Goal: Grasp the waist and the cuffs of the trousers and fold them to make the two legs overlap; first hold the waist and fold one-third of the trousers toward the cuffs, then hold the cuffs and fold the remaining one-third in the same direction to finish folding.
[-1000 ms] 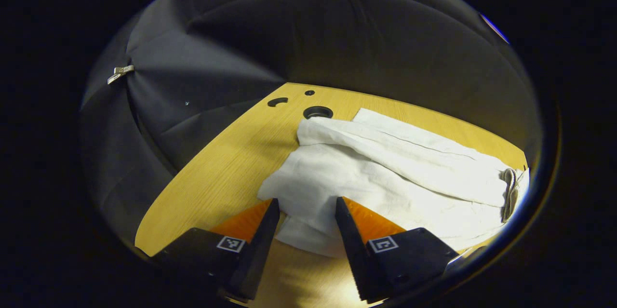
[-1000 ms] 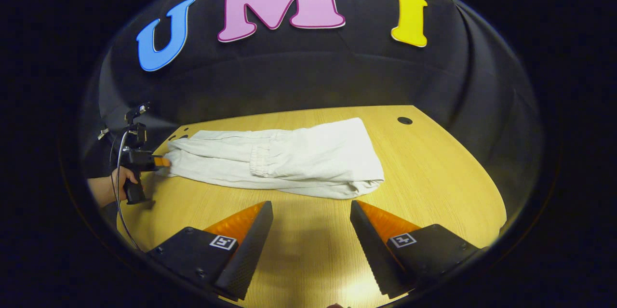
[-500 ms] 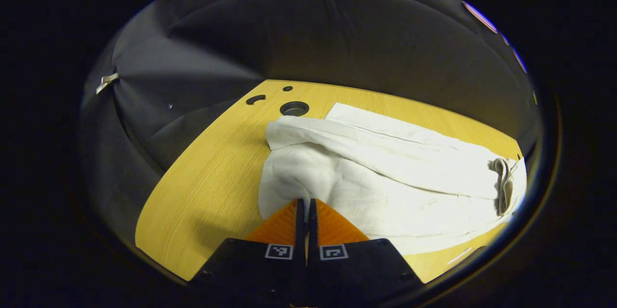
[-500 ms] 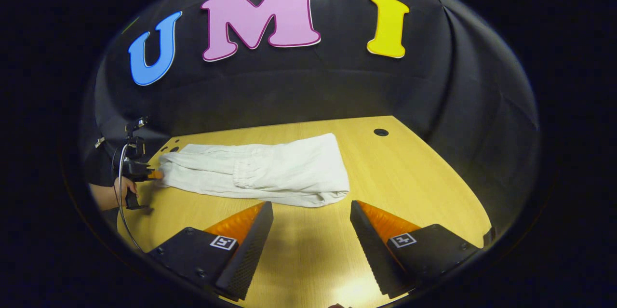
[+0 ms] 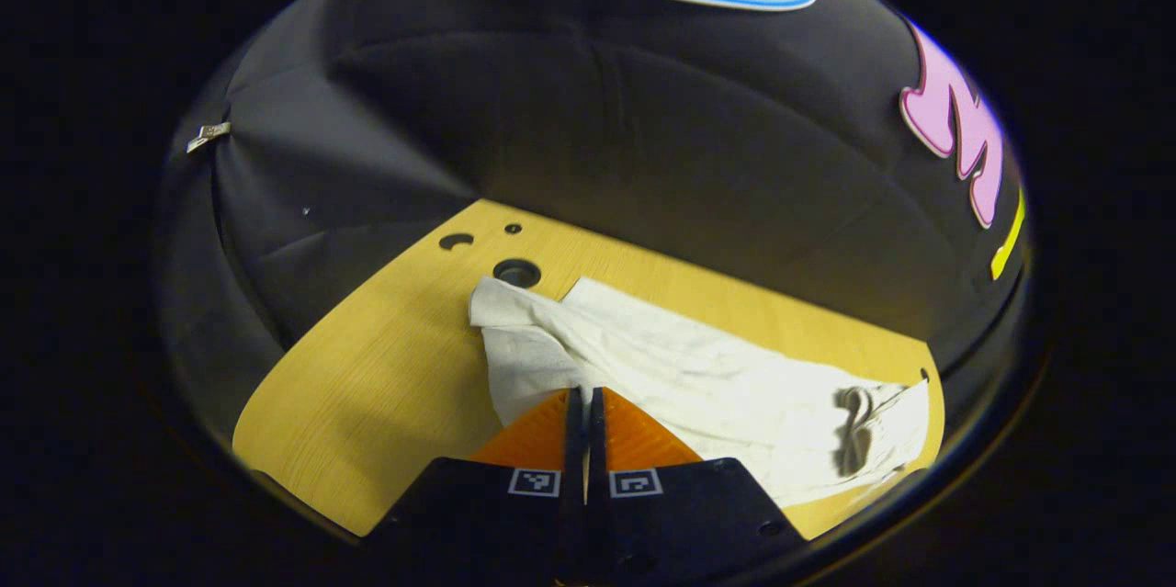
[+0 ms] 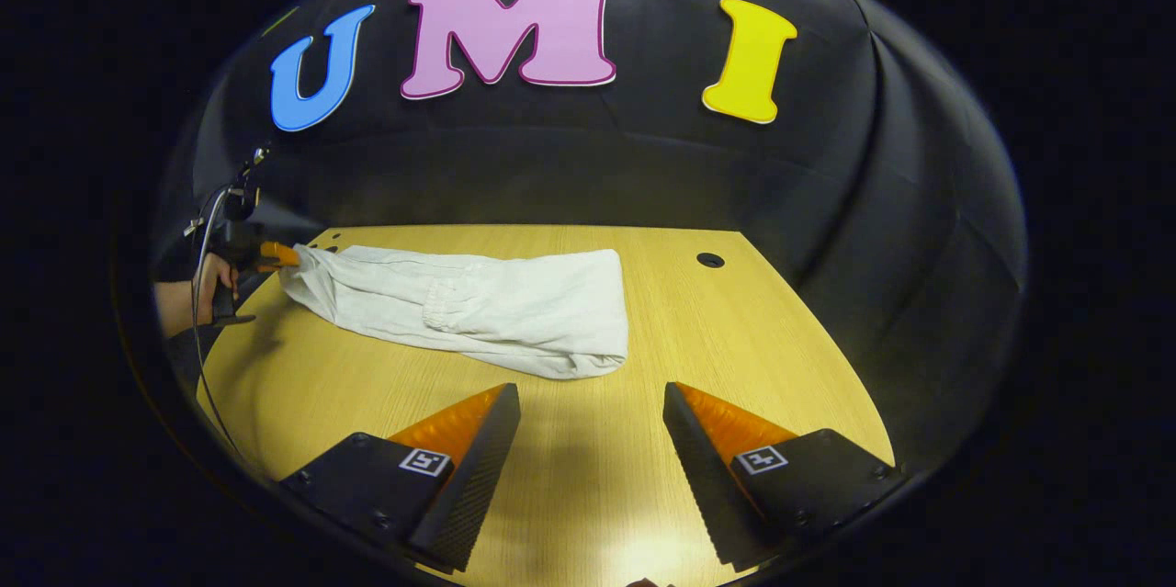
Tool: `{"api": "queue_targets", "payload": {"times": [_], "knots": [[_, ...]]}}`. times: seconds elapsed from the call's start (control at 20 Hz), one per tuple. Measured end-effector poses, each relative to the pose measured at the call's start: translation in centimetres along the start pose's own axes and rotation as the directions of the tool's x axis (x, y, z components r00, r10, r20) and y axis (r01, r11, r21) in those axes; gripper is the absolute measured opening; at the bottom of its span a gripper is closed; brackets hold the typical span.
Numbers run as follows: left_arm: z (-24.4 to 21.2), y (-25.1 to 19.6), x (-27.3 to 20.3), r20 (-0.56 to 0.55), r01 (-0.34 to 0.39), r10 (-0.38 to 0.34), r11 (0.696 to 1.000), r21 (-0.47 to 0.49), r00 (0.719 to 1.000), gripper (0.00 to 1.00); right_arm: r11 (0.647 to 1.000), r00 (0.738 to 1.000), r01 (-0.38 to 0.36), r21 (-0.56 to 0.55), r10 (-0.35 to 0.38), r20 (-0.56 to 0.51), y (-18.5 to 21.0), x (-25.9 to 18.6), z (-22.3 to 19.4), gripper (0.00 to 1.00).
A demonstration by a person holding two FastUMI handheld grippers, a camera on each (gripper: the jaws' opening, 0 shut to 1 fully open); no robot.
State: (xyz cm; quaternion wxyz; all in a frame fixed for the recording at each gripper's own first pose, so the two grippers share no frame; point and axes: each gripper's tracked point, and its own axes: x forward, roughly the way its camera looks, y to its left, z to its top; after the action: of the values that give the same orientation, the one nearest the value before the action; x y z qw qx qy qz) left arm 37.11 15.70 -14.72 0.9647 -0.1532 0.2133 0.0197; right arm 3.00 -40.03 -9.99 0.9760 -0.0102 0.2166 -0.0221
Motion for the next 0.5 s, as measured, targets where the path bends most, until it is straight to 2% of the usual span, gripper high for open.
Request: {"api": "queue_targets", "payload": {"times": [0.3, 0.5], "knots": [[6.1, -10.1, -3.9, 0.1, 0.124, -0.117, 0.99, -0.064, 0.988, 0.05, 0.996, 0.999, 0.043, 0.084, -0.043, 0.001, -5.8, -0.6, -0.5, 0.98], [7.6, -17.3, -6.0, 0.125, 0.208, -0.205, 0.978, -0.012, 0.971, 0.05, 0.992, 0.998, 0.06, 0.11, -0.061, 0.004, -8.3, -0.7, -0.6, 0.98]]}}
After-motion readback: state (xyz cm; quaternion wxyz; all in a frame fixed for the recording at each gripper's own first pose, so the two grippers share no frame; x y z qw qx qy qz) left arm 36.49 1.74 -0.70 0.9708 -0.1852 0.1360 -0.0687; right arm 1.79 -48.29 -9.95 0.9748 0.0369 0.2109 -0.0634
